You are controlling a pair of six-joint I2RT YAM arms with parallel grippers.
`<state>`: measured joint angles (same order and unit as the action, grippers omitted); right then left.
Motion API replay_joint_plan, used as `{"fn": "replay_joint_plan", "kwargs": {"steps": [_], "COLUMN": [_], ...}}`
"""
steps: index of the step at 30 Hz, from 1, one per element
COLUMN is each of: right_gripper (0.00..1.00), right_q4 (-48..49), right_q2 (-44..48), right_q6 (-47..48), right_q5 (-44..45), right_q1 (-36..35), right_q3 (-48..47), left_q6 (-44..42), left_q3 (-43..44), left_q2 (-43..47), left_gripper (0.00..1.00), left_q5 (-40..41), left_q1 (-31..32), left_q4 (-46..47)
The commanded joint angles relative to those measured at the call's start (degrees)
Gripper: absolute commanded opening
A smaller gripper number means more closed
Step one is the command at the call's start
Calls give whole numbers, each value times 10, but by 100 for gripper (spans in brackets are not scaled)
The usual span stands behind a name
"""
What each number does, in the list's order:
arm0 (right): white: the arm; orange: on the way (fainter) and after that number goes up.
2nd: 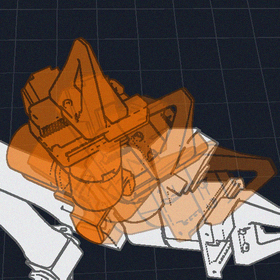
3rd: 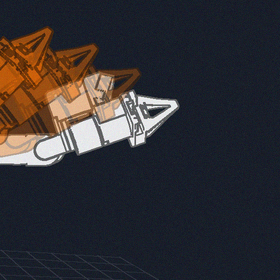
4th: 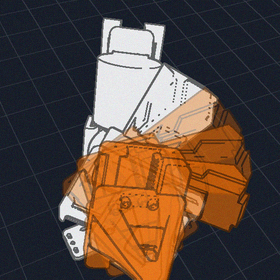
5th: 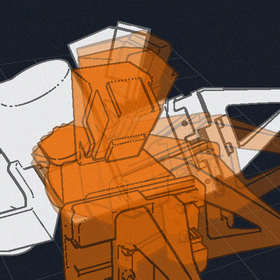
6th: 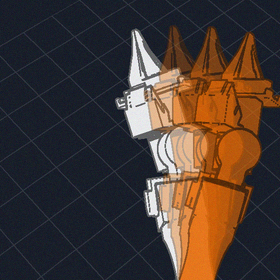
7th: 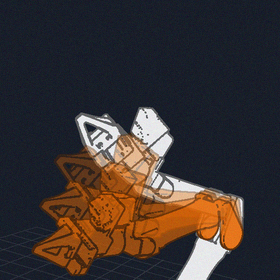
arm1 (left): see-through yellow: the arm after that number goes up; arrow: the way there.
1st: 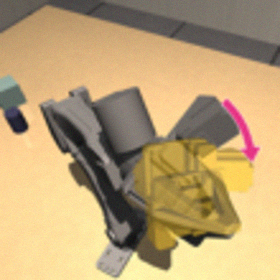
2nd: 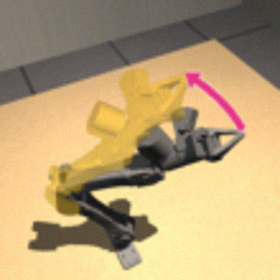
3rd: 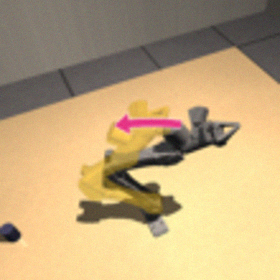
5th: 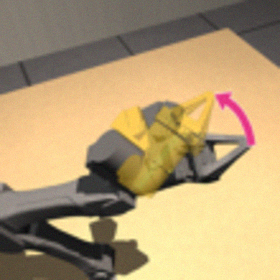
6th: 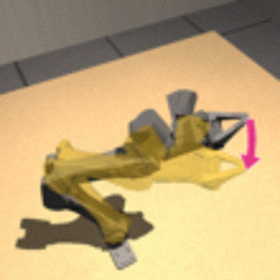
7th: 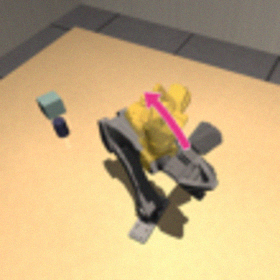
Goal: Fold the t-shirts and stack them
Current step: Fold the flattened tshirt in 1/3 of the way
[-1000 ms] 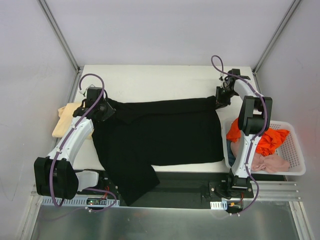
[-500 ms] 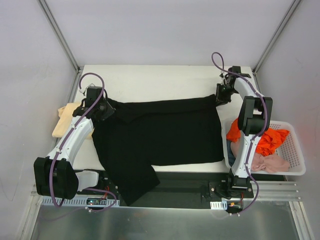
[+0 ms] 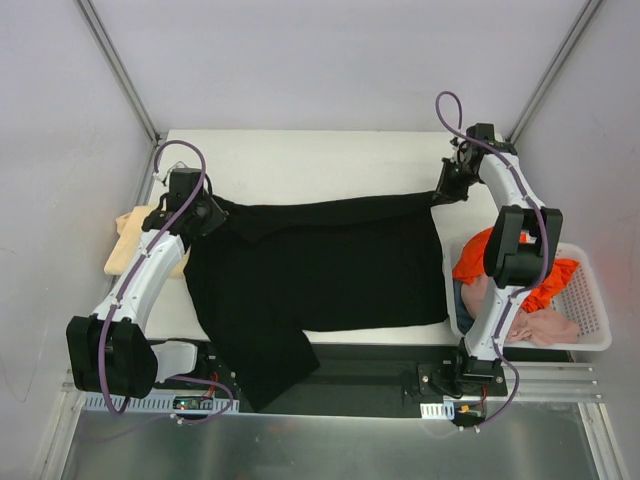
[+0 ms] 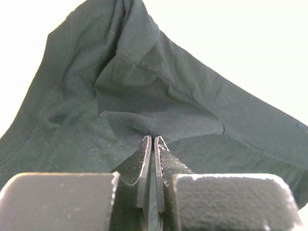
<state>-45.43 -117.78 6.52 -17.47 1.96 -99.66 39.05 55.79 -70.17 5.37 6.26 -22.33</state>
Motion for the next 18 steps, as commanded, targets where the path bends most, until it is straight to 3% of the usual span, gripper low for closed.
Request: {"fn": "replay_joint_plan", "kwargs": {"steps": [1, 13, 18], "right_gripper": [1, 1, 6], "right_q4": [-28, -45, -46], "right_q2": [101, 210, 234], "right_q6": [-46, -63, -63], "right_q5": [15, 34, 67], "right_q1": [-1, -9, -18], "right_q3": [22, 151, 216], "left_q6": [-19, -7, 11], "left_q3": [35, -20, -72], "left_q2": [13, 85, 115], "left_gripper": [0, 0, 0], "left_q5": [23, 37, 51], "left_q1": [-11, -14, -15], "left_q4": [3, -9, -24]}}
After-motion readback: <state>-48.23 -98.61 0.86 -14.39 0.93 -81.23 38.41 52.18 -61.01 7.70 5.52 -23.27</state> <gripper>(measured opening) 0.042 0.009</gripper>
